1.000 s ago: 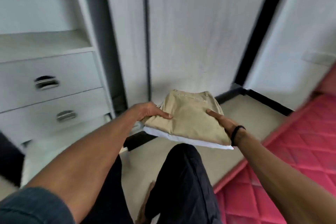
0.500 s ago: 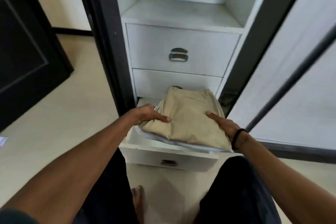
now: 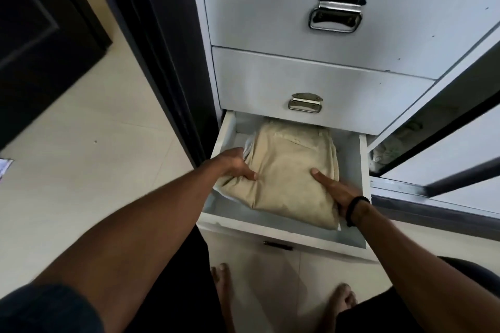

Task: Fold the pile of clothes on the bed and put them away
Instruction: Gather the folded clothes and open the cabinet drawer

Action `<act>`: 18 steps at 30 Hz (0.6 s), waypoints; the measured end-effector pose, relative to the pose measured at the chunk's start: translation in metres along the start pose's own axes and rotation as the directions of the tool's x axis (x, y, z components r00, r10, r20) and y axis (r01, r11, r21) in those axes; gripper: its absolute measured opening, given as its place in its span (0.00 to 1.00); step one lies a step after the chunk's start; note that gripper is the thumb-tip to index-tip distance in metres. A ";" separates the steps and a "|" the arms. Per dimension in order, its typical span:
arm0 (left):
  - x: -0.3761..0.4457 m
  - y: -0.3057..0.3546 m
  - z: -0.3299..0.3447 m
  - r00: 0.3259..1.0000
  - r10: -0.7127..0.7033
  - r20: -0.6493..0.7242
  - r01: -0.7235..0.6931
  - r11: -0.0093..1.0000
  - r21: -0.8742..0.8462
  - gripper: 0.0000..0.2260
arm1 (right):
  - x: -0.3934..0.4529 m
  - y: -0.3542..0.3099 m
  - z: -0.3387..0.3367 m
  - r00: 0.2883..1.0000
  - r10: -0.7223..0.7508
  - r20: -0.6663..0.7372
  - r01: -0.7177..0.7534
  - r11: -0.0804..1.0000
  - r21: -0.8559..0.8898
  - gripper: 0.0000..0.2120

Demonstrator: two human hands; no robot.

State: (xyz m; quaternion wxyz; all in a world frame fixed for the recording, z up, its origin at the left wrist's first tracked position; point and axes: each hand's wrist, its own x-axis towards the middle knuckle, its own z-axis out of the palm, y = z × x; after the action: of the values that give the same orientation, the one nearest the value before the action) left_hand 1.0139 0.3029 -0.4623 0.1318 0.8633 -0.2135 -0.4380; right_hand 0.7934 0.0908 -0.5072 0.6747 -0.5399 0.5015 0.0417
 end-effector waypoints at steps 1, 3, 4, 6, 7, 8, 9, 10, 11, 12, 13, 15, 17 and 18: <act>0.004 0.000 0.002 1.000 -0.010 -0.006 0.010 0.996 0.085 0.38 | 0.005 0.001 0.003 0.999 -0.013 -0.031 0.013 1.000 -0.016 0.50; 0.006 0.002 0.005 0.999 -0.043 0.001 0.041 0.960 0.278 0.34 | 0.004 -0.003 0.011 0.991 -0.059 -0.122 0.047 0.994 -0.103 0.43; 0.003 0.006 0.006 0.998 -0.054 0.019 0.043 0.932 0.360 0.33 | 0.005 -0.004 0.014 0.983 -0.086 -0.164 0.058 0.985 -0.164 0.39; -0.007 0.018 0.009 0.996 -0.034 0.078 -0.008 0.875 0.484 0.32 | 0.001 -0.010 0.022 0.964 -0.165 -0.210 0.109 0.960 -0.256 0.34; -0.015 0.026 0.008 0.994 -0.013 0.110 -0.045 0.859 0.510 0.32 | -0.001 -0.014 0.027 0.959 -0.192 -0.209 0.139 0.960 -0.245 0.30; -0.025 0.034 0.009 0.990 0.019 0.140 -0.087 0.860 0.502 0.30 | -0.008 -0.018 0.034 0.957 -0.215 -0.194 0.177 0.964 -0.196 0.25; -0.038 0.043 0.012 0.982 0.061 0.180 -0.143 0.860 0.491 0.28 | -0.019 -0.021 0.041 0.955 -0.246 -0.167 0.221 0.963 -0.154 0.19; -0.050 0.049 0.016 0.971 0.087 0.223 -0.189 0.850 0.491 0.27 | -0.033 -0.022 0.051 0.944 -0.295 -0.148 0.278 0.952 -0.129 0.14; -0.064 0.056 0.023 0.960 0.099 0.260 -0.223 0.833 0.507 0.26 | -0.052 -0.020 0.060 0.921 -0.352 -0.164 0.332 0.933 -0.138 0.10; -0.076 0.060 0.031 0.956 0.098 0.278 -0.240 0.806 0.541 0.25 | -0.071 -0.016 0.070 0.886 -0.414 -0.211 0.388 0.909 -0.152 0.08; -0.086 0.062 0.042 0.958 0.091 0.273 -0.239 0.777 0.582 0.25 | -0.090 -0.006 0.080 0.844 -0.454 -0.286 0.421 0.891 -0.172 0.09; -0.105 0.063 0.066 0.969 0.142 0.200 -0.240 0.711 0.660 0.23 | -0.124 0.026 0.096 0.782 -0.444 -0.437 0.429 0.893 -0.138 0.14; -0.115 0.059 0.086 0.965 0.242 0.099 -0.243 0.688 0.683 0.20 | -0.147 0.065 0.110 0.815 -0.301 -0.495 0.349 0.937 0.005 0.16; -0.118 0.055 0.094 0.957 0.285 0.054 -0.244 0.693 0.678 0.17 | -0.151 0.084 0.116 0.844 -0.214 -0.492 0.283 0.957 0.069 0.16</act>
State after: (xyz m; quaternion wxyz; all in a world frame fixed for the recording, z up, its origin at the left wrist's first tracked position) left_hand 0.8617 0.3079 -0.4110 -0.1244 0.8234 -0.4765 -0.2819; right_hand 0.7417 0.2881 -0.4659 0.5650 -0.5453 0.5803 -0.2162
